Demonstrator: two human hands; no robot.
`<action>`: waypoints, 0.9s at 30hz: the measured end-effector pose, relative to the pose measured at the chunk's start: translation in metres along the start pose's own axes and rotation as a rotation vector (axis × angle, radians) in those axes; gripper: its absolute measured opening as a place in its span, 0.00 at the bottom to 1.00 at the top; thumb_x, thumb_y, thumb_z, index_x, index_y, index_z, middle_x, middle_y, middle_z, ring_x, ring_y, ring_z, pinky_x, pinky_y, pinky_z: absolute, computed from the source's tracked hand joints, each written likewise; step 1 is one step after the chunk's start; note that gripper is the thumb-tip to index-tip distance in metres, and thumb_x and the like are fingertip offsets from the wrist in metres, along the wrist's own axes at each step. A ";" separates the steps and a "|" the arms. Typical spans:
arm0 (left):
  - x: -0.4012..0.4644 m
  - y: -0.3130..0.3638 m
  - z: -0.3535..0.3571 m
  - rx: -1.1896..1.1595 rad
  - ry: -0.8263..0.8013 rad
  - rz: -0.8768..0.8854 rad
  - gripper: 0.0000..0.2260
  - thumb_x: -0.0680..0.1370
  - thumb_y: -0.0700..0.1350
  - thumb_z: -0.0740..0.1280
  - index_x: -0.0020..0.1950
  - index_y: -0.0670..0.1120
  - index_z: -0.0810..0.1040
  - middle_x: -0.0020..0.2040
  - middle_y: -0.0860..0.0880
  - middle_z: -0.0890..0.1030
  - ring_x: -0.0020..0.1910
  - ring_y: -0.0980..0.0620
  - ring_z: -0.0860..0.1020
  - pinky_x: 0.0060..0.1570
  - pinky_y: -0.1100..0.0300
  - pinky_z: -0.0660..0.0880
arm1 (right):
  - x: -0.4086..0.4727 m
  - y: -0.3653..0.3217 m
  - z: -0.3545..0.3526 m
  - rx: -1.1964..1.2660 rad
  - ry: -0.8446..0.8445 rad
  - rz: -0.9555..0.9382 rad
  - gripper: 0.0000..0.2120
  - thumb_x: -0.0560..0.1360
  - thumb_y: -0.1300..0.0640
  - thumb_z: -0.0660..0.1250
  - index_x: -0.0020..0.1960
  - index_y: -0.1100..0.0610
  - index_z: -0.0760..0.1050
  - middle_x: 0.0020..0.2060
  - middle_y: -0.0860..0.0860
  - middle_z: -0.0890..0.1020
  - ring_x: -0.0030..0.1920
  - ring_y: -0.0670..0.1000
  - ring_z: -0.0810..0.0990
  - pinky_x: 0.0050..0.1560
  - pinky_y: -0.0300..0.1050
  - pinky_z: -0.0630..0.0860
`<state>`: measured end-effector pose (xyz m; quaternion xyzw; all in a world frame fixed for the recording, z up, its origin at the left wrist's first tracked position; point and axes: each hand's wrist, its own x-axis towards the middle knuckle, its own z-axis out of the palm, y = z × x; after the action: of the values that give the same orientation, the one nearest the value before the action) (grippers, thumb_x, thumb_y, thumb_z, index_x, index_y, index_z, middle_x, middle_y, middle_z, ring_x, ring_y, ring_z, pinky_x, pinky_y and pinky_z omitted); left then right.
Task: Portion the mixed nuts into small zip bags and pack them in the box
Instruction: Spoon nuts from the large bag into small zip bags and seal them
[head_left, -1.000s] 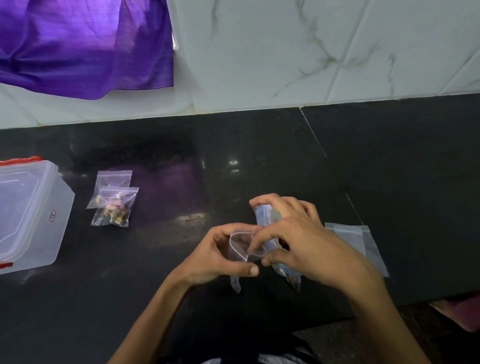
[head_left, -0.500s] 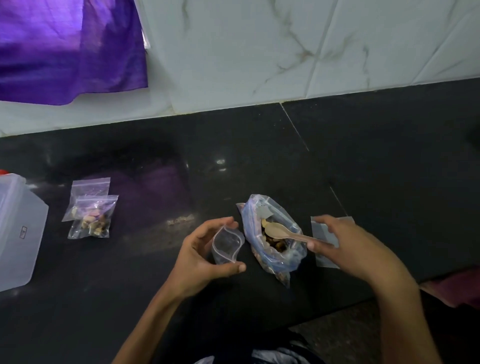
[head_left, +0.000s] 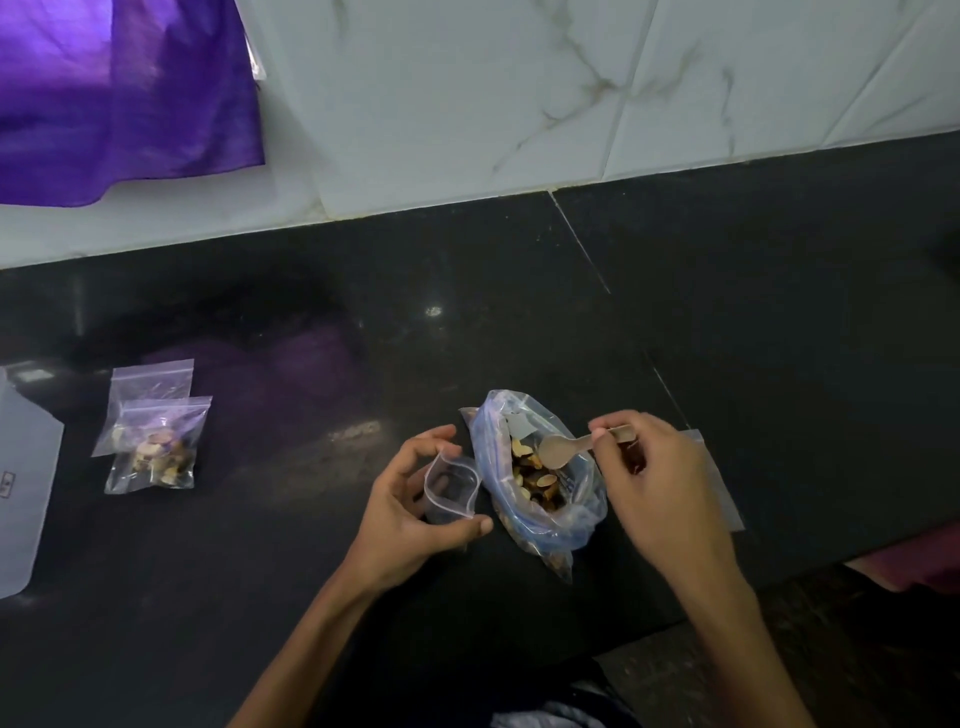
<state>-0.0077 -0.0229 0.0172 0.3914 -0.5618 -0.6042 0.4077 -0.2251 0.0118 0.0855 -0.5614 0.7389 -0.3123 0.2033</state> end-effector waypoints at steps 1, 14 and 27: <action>0.002 0.000 0.001 -0.010 0.000 0.007 0.28 0.57 0.41 0.78 0.54 0.38 0.73 0.68 0.45 0.69 0.61 0.61 0.76 0.52 0.68 0.75 | 0.000 0.001 0.004 -0.025 -0.011 -0.052 0.06 0.78 0.53 0.61 0.50 0.50 0.76 0.40 0.40 0.76 0.39 0.37 0.76 0.40 0.28 0.71; 0.019 -0.015 0.011 -0.245 -0.083 0.046 0.24 0.63 0.28 0.75 0.55 0.37 0.71 0.68 0.40 0.71 0.64 0.39 0.75 0.57 0.51 0.76 | -0.011 0.017 0.033 0.281 -0.016 0.100 0.09 0.79 0.51 0.57 0.48 0.49 0.76 0.33 0.46 0.78 0.36 0.40 0.78 0.33 0.33 0.73; 0.024 -0.015 0.012 -0.219 -0.082 0.020 0.22 0.62 0.32 0.76 0.52 0.43 0.75 0.69 0.39 0.68 0.68 0.43 0.71 0.58 0.54 0.76 | -0.002 0.006 0.036 0.745 -0.193 0.679 0.09 0.81 0.58 0.57 0.53 0.59 0.75 0.37 0.51 0.85 0.21 0.45 0.73 0.22 0.34 0.69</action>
<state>-0.0280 -0.0401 0.0027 0.3139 -0.5125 -0.6733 0.4307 -0.2049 0.0062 0.0555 -0.2055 0.6960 -0.4173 0.5469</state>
